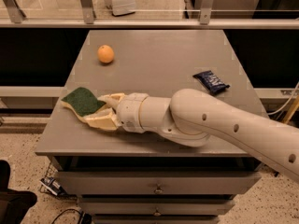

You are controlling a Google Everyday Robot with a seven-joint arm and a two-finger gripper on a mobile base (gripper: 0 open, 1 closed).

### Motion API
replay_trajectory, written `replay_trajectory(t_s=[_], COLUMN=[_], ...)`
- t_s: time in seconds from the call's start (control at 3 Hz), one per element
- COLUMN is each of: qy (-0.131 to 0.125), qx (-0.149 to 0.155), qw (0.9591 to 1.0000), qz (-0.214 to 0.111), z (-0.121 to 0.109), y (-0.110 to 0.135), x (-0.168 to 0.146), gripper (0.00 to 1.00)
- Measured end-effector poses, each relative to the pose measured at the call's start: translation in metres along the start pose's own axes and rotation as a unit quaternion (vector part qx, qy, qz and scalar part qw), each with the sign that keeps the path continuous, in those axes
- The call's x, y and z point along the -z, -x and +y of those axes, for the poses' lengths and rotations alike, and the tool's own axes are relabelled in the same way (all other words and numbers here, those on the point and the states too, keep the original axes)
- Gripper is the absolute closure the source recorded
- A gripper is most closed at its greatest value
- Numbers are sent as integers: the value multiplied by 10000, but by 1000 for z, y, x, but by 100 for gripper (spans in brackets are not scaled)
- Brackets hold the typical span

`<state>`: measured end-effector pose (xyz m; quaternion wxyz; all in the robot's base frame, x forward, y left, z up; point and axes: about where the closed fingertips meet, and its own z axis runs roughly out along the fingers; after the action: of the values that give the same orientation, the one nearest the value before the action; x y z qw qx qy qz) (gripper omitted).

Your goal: Pick sponge

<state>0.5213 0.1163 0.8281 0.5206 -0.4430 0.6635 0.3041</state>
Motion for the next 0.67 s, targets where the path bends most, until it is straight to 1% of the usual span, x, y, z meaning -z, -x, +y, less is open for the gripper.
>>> replay_trajectory(t_s=[0.33, 0.67], qy=[61, 218], qx=[-3, 67], qw=[10000, 9996], qz=[-54, -148], z=[-3, -7], y=[7, 25], x=[6, 27], gripper=[100, 100])
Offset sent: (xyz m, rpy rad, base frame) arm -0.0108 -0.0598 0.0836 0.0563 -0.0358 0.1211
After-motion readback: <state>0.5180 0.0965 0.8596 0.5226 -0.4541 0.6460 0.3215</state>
